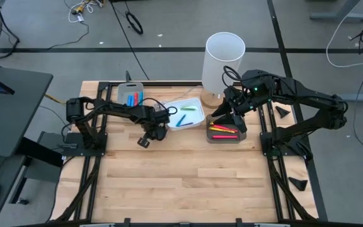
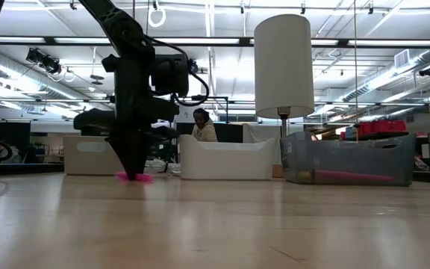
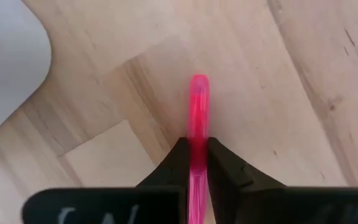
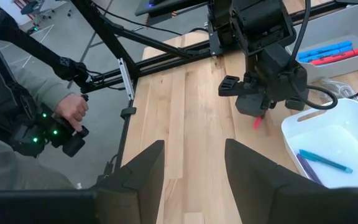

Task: Pick & Place Markers
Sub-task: Put the transparent pink pen into the white bin

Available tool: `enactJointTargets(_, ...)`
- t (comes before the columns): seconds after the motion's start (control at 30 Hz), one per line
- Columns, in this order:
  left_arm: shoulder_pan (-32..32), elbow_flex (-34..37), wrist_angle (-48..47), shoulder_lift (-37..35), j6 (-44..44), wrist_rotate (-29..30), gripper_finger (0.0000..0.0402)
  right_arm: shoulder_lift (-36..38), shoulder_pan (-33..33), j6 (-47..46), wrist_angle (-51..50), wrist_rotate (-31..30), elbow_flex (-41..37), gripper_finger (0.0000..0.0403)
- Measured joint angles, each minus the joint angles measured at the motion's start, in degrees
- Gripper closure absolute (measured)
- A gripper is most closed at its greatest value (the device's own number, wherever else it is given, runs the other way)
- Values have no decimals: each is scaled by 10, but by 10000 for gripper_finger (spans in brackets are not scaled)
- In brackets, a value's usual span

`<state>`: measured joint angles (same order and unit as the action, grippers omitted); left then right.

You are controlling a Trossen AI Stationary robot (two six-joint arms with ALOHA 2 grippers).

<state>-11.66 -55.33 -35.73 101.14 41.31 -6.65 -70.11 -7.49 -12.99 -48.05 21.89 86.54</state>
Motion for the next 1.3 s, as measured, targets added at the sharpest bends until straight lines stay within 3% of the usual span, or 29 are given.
enactJointTargets(0.3, 1, -17, -40, -17, -61, 11, 371, 0, 0, 4, 0, 0, 0, 234)
enactJointTargets(1.0, 0, -250, -278, -26, -213, 19, 372, 0, 0, 19, 10, 0, 0, 234)
enactJointTargets(1.3, -1, -299, -296, -26, -313, 18, 372, 0, 0, 32, 10, 0, 0, 234)
